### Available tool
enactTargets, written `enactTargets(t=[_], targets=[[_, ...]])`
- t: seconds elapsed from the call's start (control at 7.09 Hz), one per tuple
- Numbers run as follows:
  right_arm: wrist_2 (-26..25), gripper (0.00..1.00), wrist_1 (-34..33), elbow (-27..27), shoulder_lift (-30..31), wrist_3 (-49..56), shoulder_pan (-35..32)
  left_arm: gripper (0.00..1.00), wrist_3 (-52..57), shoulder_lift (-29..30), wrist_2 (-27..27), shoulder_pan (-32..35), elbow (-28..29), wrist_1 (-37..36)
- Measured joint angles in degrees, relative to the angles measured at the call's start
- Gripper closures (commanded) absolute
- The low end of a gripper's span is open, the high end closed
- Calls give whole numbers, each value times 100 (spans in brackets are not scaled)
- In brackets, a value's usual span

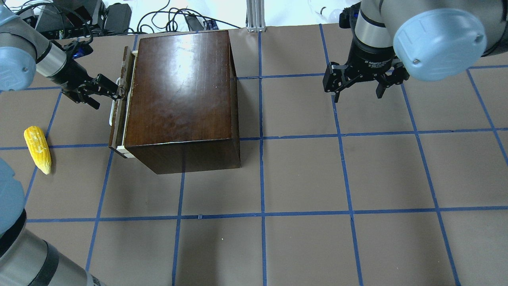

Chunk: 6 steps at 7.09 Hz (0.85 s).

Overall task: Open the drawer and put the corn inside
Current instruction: 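Grasp the white drawer handle with the left gripper, then pull the drawer outward from the cabinet with the left gripper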

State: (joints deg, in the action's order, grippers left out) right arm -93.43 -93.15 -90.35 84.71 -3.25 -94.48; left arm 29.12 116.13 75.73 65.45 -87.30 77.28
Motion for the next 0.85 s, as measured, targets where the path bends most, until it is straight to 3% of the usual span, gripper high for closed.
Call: enactTargets(t=[0.85], targets=[[2,0,6,0,-6,0,0,0,273,30,151,-318,20,0]])
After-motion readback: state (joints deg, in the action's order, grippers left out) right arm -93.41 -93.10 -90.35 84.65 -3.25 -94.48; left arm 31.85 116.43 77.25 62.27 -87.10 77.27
